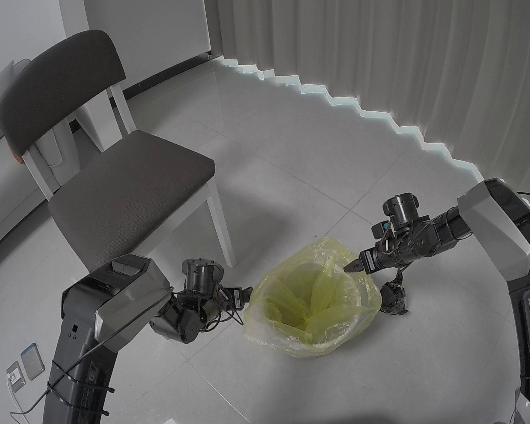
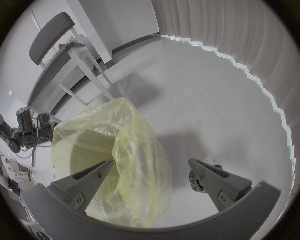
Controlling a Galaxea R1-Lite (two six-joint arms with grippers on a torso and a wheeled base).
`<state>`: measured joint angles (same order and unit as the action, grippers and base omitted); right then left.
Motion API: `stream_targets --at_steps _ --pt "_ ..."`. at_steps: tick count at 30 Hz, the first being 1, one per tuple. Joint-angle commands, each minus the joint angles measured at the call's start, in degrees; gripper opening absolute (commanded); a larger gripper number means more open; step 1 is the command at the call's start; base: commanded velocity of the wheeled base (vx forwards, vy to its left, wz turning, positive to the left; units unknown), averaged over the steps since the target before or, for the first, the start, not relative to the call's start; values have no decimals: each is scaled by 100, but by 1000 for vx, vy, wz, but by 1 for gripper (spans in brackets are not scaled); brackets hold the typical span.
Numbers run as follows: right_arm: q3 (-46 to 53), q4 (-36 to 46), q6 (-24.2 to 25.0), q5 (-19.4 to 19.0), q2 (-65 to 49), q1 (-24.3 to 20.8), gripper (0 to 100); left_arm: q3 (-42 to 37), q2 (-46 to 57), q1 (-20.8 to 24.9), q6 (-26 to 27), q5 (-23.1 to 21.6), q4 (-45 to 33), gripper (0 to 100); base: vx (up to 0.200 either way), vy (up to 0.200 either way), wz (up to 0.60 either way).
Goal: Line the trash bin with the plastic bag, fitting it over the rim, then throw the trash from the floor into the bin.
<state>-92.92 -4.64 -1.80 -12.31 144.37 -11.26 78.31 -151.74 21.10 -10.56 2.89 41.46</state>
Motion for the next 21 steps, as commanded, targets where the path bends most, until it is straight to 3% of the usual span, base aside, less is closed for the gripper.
stream_targets --at_steps 1,8,21 --pt "424 -37 -154 18 -252 133 100 580 -111 26 36 124 -376 100 0 0 0" --pt "617 -54 -224 10 -269 239 100 545 65 -45 1 133 -376 100 0 0 0" --pt "968 -124 -215 18 -656 256 100 -941 1392 -97 10 19 82 100 0 0 0"
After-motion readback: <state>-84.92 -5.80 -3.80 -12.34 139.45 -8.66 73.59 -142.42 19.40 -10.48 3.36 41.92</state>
